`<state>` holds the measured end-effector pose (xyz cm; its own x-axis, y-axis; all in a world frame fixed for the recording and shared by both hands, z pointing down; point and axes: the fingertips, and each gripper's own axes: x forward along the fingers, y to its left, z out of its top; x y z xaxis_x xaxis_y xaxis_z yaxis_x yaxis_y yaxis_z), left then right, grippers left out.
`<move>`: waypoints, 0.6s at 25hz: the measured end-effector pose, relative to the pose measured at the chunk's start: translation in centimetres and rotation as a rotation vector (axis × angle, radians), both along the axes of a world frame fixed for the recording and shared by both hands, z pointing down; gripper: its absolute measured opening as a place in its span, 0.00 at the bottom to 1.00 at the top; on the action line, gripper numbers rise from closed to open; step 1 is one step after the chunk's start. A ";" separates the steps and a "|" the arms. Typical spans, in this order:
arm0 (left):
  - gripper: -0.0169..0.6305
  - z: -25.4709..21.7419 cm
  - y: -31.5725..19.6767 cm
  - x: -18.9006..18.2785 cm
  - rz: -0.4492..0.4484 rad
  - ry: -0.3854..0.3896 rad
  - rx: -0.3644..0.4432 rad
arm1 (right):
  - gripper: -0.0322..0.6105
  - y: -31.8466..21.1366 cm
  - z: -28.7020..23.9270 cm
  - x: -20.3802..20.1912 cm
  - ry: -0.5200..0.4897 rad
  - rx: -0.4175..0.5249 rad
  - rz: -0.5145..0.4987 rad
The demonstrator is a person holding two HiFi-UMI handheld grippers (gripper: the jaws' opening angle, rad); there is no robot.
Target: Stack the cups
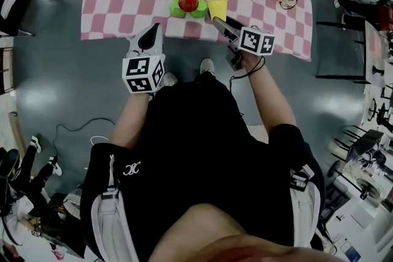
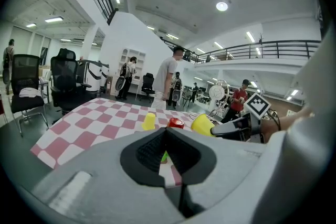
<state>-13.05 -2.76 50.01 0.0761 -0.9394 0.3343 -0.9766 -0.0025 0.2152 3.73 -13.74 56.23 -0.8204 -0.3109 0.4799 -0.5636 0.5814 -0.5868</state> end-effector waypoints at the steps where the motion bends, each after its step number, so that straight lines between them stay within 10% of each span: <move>1: 0.05 0.0 0.0 0.0 0.004 0.003 0.002 | 0.38 -0.2 0.1 0.2 0.028 0.013 -0.015; 15: 0.05 0.3 1.6 -2.0 -0.053 0.055 0.048 | 0.38 -2.4 0.2 1.7 0.741 0.155 -0.683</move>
